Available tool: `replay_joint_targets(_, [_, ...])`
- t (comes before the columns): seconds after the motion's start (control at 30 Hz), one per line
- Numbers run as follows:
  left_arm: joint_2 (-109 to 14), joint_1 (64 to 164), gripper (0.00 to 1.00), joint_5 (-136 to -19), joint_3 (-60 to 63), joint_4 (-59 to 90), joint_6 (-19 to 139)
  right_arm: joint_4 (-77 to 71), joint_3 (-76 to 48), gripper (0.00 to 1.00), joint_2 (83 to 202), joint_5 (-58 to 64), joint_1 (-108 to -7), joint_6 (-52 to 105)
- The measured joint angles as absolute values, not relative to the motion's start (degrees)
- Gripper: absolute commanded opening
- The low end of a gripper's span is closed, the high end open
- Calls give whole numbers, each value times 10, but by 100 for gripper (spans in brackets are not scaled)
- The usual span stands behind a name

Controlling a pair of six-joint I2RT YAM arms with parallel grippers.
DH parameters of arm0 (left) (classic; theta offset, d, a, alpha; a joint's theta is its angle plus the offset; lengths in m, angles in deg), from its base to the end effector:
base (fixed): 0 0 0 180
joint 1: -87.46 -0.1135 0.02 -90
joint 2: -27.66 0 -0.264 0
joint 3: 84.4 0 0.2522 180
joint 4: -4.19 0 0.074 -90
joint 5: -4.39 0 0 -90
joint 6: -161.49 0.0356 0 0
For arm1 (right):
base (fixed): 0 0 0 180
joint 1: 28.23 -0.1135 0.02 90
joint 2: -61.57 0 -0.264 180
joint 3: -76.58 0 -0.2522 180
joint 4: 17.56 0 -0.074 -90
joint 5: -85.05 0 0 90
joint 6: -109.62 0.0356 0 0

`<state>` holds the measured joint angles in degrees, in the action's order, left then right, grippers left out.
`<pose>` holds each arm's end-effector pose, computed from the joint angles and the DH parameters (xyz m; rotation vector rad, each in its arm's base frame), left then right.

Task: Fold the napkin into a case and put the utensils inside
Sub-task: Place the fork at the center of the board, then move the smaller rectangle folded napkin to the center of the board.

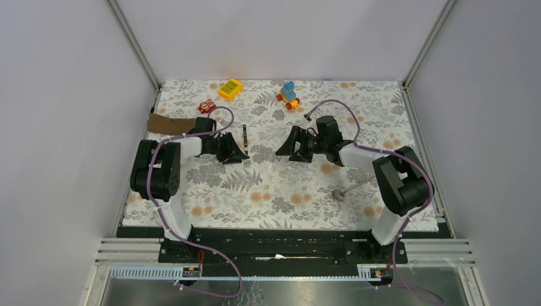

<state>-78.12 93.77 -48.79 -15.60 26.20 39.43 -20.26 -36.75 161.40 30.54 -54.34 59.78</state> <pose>0.3416 -0.0592 0.1280 -0.3509 2.6301 -1.0715 0.3186 0.1792 0.1835 -0.1335 2.2828 1.3060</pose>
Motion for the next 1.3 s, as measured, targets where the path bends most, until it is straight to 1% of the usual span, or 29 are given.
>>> replay_joint_targets(0.13, [-755, 928, 46, -533, -147, 313, 431, -200, -378, 89, 1610, 306, -543, 594])
replay_joint_targets(0.17, [-747, 923, 62, -555, -143, 329, 442, -199, -380, 89, 1609, 306, -543, 593])
replay_joint_targets(0.2, [-739, 919, 75, -590, -132, 352, 455, -199, -384, 89, 1609, 305, -543, 593])
replay_joint_targets(0.23, [-733, 916, 77, -627, -117, 370, 470, -199, -388, 89, 1607, 305, -543, 593])
replay_joint_targets(0.33, [-730, 911, 78, -743, -55, 402, 506, -200, -396, 89, 1606, 306, -543, 593])
replay_joint_targets(0.47, [-744, 911, 75, -858, 25, 415, 545, -202, -404, 89, 1605, 306, -543, 593])
replay_joint_targets(0.6, [-817, 915, 73, -952, 127, 412, 595, -205, -407, 89, 1605, 307, -543, 594])
replay_joint_targets(0.77, [-907, 918, 62, -1015, 194, 415, 642, -209, -407, 88, 1604, 308, -543, 595])
replay_joint_targets(0.93, [-947, 920, 60, -1030, 208, 434, 662, -210, -407, 88, 1604, 308, -543, 595])
replay_joint_targets(1.03, [-957, 921, 51, -1029, 213, 444, 666, -210, -407, 88, 1604, 308, -543, 595])
replay_joint_targets(1.1, [-967, 921, 43, -1030, 223, 449, 666, -210, -407, 88, 1604, 308, -543, 595])
replay_joint_targets(1.2, [-971, 922, 33, -1027, 227, 449, 661, -210, -407, 88, 1602, 308, -543, 595])
replay_joint_targets(1.3, [-971, 927, 30, -1024, 225, 451, 655, -210, -407, 88, 1600, 307, -543, 594])
